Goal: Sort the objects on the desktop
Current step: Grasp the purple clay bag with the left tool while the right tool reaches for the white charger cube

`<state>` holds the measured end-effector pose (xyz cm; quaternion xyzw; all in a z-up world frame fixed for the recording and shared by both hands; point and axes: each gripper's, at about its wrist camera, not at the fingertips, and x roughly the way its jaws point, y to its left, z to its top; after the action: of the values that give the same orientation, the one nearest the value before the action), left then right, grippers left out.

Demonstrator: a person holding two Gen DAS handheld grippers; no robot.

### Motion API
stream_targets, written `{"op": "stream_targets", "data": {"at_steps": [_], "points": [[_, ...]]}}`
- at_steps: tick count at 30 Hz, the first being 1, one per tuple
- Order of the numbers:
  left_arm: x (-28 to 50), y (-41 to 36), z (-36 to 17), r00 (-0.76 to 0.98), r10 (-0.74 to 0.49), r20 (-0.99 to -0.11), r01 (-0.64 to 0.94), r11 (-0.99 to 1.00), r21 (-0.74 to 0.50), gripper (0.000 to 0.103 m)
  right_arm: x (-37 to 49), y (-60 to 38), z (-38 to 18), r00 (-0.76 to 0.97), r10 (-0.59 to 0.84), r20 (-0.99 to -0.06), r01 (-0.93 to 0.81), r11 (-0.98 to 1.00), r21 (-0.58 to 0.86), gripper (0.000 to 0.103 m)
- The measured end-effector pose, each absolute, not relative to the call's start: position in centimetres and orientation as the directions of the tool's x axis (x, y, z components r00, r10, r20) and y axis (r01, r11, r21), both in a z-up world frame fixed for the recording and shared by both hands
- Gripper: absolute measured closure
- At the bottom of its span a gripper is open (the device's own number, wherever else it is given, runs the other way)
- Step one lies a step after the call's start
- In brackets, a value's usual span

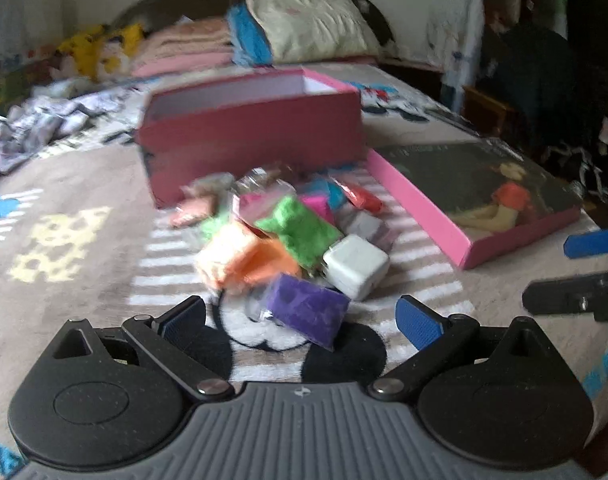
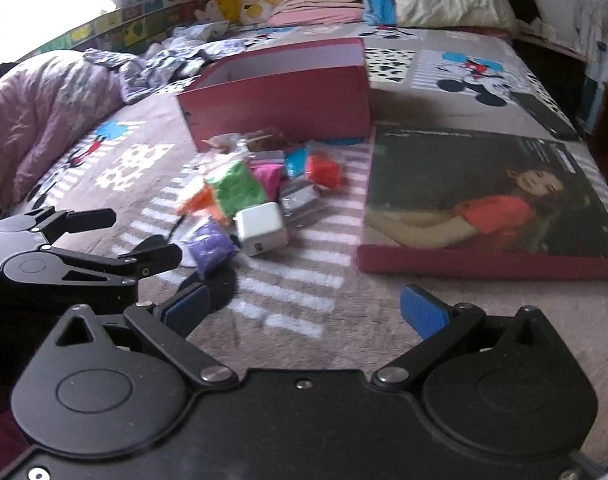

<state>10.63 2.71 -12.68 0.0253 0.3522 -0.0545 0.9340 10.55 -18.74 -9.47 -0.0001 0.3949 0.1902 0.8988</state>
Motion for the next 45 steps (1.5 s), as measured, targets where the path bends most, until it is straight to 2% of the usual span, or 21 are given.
{"op": "stream_targets", "data": {"at_steps": [2, 9, 19, 23, 34, 45], "points": [[11.4, 2.9, -13.2, 0.741, -0.093, -0.665, 0.131, 0.991, 0.008, 0.001, 11.0, -18.9, -10.0, 0.612, 0.322, -0.722, -0.32, 0.936, 0.146, 0.0], [13.6, 3.0, -14.9, 0.709, -0.131, -0.693, 0.205, 0.978, 0.025, 0.001, 11.7, -19.6, -11.3, 0.574, 0.412, -0.708, -0.332, 0.907, 0.259, 0.0], [15.7, 1.9, -16.7, 0.67, -0.148, -0.727, 0.343, 0.931, 0.125, 0.002, 12.1, -19.7, -12.6, 0.552, 0.46, -0.695, -0.339, 0.886, 0.317, 0.0], [16.3, 1.8, -17.2, 0.643, -0.158, -0.749, 0.37, 0.921, 0.123, 0.021, 12.2, -19.9, -12.8, 0.552, 0.474, -0.686, -0.347, 0.879, 0.328, 0.0], [16.1, 1.3, -17.2, 0.624, -0.185, -0.759, 0.407, 0.906, 0.114, 0.043, 12.5, -19.1, -12.8, 0.543, 0.508, -0.669, -0.418, 0.854, 0.309, 0.0], [15.1, 2.1, -16.4, 0.634, -0.173, -0.754, 0.346, 0.935, 0.076, 0.05, 12.7, -18.1, -13.0, 0.543, 0.516, -0.662, -0.462, 0.842, 0.278, 0.0]]}}
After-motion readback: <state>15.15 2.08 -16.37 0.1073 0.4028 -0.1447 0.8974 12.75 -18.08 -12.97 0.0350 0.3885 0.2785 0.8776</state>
